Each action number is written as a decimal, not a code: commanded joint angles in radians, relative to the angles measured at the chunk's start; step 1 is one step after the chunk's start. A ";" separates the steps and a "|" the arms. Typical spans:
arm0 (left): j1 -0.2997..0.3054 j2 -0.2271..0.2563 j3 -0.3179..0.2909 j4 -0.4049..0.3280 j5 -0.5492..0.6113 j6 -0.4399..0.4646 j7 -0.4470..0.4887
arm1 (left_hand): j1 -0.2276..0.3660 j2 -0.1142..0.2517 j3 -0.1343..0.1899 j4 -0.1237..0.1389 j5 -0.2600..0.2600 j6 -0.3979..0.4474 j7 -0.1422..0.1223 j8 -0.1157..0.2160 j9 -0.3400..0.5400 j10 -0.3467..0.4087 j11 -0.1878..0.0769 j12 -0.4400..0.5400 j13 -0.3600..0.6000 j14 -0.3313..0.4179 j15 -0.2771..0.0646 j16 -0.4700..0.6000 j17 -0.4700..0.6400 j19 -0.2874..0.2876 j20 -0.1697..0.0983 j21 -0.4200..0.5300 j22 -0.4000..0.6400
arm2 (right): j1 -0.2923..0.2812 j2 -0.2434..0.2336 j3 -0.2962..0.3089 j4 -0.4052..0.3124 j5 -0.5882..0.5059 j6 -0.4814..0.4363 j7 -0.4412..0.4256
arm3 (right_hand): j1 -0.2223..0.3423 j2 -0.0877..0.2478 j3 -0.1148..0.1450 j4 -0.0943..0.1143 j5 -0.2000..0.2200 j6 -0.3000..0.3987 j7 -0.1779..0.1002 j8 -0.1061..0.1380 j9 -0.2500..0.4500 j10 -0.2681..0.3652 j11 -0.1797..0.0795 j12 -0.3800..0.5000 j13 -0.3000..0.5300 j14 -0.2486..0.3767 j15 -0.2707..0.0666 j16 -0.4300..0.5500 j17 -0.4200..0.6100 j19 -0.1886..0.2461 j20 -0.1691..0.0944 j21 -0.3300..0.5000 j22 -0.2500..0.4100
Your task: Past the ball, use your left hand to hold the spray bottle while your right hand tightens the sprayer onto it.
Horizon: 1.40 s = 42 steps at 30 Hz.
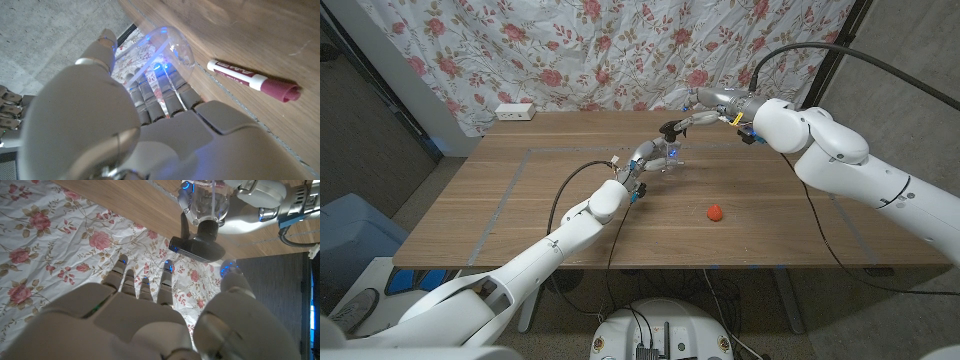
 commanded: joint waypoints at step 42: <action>0.011 0.011 0.003 -0.021 0.006 0.014 -0.002 | 0.020 0.072 -0.013 0.001 0.004 0.016 -0.002 0.028 -0.001 0.030 -0.001 -0.004 0.010 0.025 -0.157 -0.001 -0.002 0.009 -0.019 -0.006 0.002 | -0.013 0.145 -0.063 0.034 -0.309 -0.099 0.097 | 0.061 -0.012 -0.002 -0.002 -0.050 0.268 -0.008 0.155 0.049 0.151 -0.032 0.030 0.002 0.096 -0.060 0.040 0.013 0.080 -0.041 0.013 0.002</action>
